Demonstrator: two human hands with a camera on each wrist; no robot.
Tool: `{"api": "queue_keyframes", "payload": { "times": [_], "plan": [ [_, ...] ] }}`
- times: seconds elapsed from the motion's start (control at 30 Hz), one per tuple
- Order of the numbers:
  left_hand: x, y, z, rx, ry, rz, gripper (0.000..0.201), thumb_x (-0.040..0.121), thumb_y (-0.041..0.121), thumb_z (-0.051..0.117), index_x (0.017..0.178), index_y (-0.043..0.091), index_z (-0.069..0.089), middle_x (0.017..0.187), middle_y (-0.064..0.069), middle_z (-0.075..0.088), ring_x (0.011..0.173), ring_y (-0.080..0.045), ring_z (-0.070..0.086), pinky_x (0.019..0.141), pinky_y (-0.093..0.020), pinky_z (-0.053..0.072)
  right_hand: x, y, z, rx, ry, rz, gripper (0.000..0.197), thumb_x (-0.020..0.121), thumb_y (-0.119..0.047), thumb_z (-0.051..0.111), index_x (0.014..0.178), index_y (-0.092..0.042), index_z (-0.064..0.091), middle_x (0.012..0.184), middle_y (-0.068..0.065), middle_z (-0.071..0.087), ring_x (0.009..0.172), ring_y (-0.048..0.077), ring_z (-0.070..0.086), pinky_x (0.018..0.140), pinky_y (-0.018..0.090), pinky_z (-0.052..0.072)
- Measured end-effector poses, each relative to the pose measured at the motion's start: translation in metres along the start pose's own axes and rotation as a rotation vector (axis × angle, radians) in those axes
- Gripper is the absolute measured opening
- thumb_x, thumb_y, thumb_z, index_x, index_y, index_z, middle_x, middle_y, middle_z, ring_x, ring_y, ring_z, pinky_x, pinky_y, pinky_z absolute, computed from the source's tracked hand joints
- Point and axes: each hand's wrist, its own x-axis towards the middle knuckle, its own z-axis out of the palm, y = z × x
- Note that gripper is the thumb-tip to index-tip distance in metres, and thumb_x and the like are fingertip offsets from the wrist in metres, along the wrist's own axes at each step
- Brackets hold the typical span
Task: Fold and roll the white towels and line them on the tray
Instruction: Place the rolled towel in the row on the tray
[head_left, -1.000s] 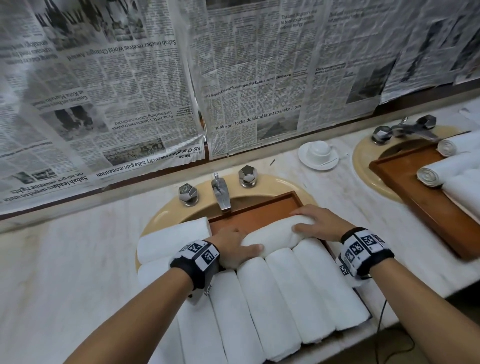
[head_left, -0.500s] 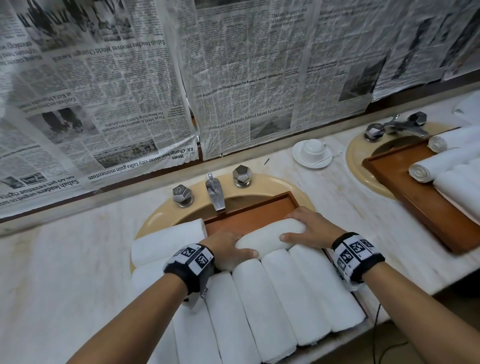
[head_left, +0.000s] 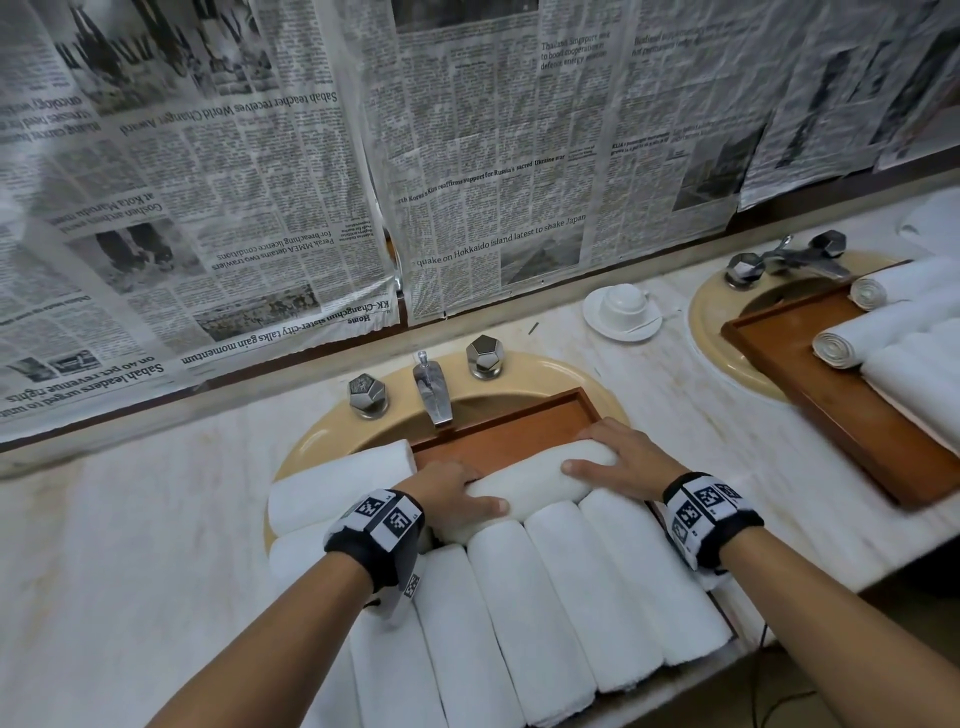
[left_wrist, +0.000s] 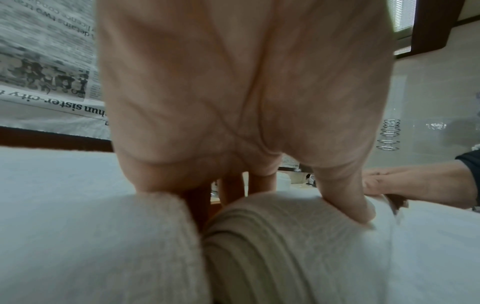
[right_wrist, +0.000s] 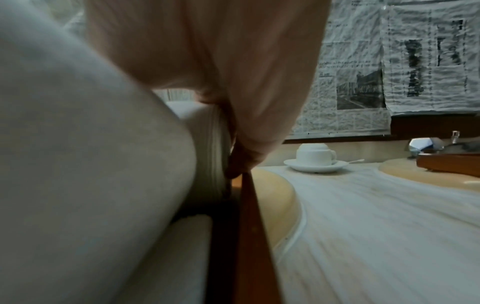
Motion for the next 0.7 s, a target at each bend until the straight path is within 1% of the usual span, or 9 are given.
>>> {"api": "queue_keyframes", "payload": {
  "times": [0.07, 0.13, 0.23, 0.3, 0.37, 0.5, 0.57, 0.63, 0.7],
  "plan": [
    [-0.001, 0.002, -0.002, -0.002, -0.006, 0.002, 0.061, 0.086, 0.070, 0.054, 0.126, 0.025, 0.062, 0.120, 0.001, 0.063, 0.106, -0.017, 0.055, 0.088, -0.029, 0.042, 0.001, -0.001, 0.001, 0.048, 0.016, 0.014, 0.036, 0.080, -0.063, 0.068, 0.105, -0.037, 0.064, 0.110, -0.017, 0.056, 0.103, -0.001, 0.055, 0.094, 0.026, 0.043],
    [-0.001, 0.003, -0.004, 0.008, -0.011, 0.003, 0.059, 0.087, 0.070, 0.054, 0.125, 0.025, 0.062, 0.120, 0.000, 0.063, 0.107, -0.018, 0.056, 0.088, -0.029, 0.042, 0.001, -0.001, 0.002, 0.090, 0.028, 0.028, 0.031, 0.080, -0.060, 0.069, 0.099, -0.036, 0.066, 0.107, -0.015, 0.058, 0.101, -0.002, 0.056, 0.090, 0.024, 0.042],
    [0.001, 0.003, -0.004, 0.030, -0.018, -0.004, 0.061, 0.086, 0.071, 0.053, 0.125, 0.025, 0.062, 0.120, 0.001, 0.063, 0.106, -0.018, 0.055, 0.088, -0.029, 0.041, 0.001, -0.001, 0.002, 0.127, 0.024, 0.040, 0.029, 0.079, -0.058, 0.072, 0.097, -0.035, 0.067, 0.107, -0.014, 0.060, 0.101, -0.001, 0.057, 0.089, 0.024, 0.043],
    [0.002, 0.002, -0.002, 0.034, -0.020, -0.015, 0.061, 0.086, 0.072, 0.053, 0.123, 0.025, 0.062, 0.113, 0.002, 0.063, 0.100, -0.017, 0.054, 0.085, -0.029, 0.040, 0.001, 0.001, 0.003, 0.136, 0.017, 0.048, 0.029, 0.079, -0.058, 0.072, 0.096, -0.035, 0.068, 0.107, -0.014, 0.060, 0.101, 0.000, 0.058, 0.092, 0.026, 0.044],
    [0.001, 0.002, 0.000, 0.028, -0.013, -0.023, 0.060, 0.085, 0.073, 0.054, 0.121, 0.025, 0.063, 0.106, 0.005, 0.060, 0.099, -0.016, 0.054, 0.083, -0.028, 0.039, 0.001, 0.002, 0.003, 0.132, 0.009, 0.047, 0.031, 0.077, -0.061, 0.072, 0.096, -0.036, 0.068, 0.107, -0.014, 0.060, 0.102, 0.002, 0.058, 0.094, 0.027, 0.045],
    [-0.001, 0.001, 0.003, 0.035, -0.009, -0.016, 0.059, 0.085, 0.072, 0.054, 0.121, 0.026, 0.064, 0.103, 0.007, 0.057, 0.099, -0.014, 0.052, 0.085, -0.028, 0.037, -0.002, 0.002, 0.005, 0.129, -0.009, 0.040, 0.034, 0.075, -0.064, 0.073, 0.096, -0.038, 0.067, 0.107, -0.014, 0.060, 0.104, 0.003, 0.058, 0.096, 0.029, 0.044],
    [-0.003, 0.000, 0.005, 0.044, -0.017, -0.015, 0.061, 0.085, 0.073, 0.054, 0.121, 0.025, 0.063, 0.105, 0.006, 0.058, 0.103, -0.015, 0.054, 0.085, -0.028, 0.037, -0.004, 0.001, 0.006, 0.129, -0.019, 0.040, 0.033, 0.075, -0.063, 0.073, 0.096, -0.039, 0.067, 0.108, -0.015, 0.059, 0.103, 0.002, 0.057, 0.095, 0.028, 0.044],
    [-0.005, -0.002, 0.008, 0.036, -0.024, -0.029, 0.065, 0.085, 0.073, 0.053, 0.125, 0.022, 0.061, 0.114, 0.002, 0.061, 0.109, -0.018, 0.055, 0.086, -0.028, 0.038, -0.006, 0.002, 0.009, 0.116, -0.016, 0.032, 0.033, 0.076, -0.062, 0.073, 0.098, -0.039, 0.066, 0.109, -0.016, 0.059, 0.104, 0.000, 0.057, 0.096, 0.027, 0.044],
    [-0.006, -0.003, 0.009, 0.028, -0.019, -0.033, 0.067, 0.085, 0.074, 0.052, 0.127, 0.021, 0.060, 0.121, 0.000, 0.062, 0.109, -0.019, 0.055, 0.087, -0.029, 0.039, -0.007, 0.001, 0.009, 0.089, -0.011, 0.024, 0.036, 0.076, -0.063, 0.072, 0.102, -0.039, 0.065, 0.111, -0.017, 0.058, 0.105, -0.001, 0.056, 0.096, 0.027, 0.043]
  ]
}}
